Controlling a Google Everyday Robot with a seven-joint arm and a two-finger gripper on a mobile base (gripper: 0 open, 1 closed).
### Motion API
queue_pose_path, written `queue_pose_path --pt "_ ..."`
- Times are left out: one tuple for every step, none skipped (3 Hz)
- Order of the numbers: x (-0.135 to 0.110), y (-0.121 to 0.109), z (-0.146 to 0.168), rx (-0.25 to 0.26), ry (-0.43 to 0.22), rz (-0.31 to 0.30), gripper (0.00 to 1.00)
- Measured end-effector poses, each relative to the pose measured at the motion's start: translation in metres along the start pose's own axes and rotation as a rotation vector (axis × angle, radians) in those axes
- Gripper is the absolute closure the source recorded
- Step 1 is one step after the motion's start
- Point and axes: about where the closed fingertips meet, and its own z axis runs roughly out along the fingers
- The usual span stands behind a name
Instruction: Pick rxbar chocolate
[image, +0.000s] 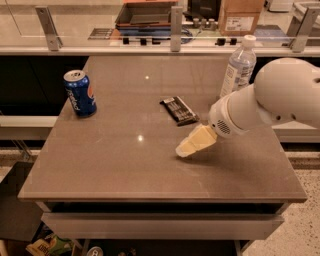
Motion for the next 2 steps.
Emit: queue_pose_path --pt "0.000 -0.010 0.025 -0.006 0.033 0.086 0.00" --pt "-0.006 -0.015 0.035 -0.022 0.049 0.148 0.00"
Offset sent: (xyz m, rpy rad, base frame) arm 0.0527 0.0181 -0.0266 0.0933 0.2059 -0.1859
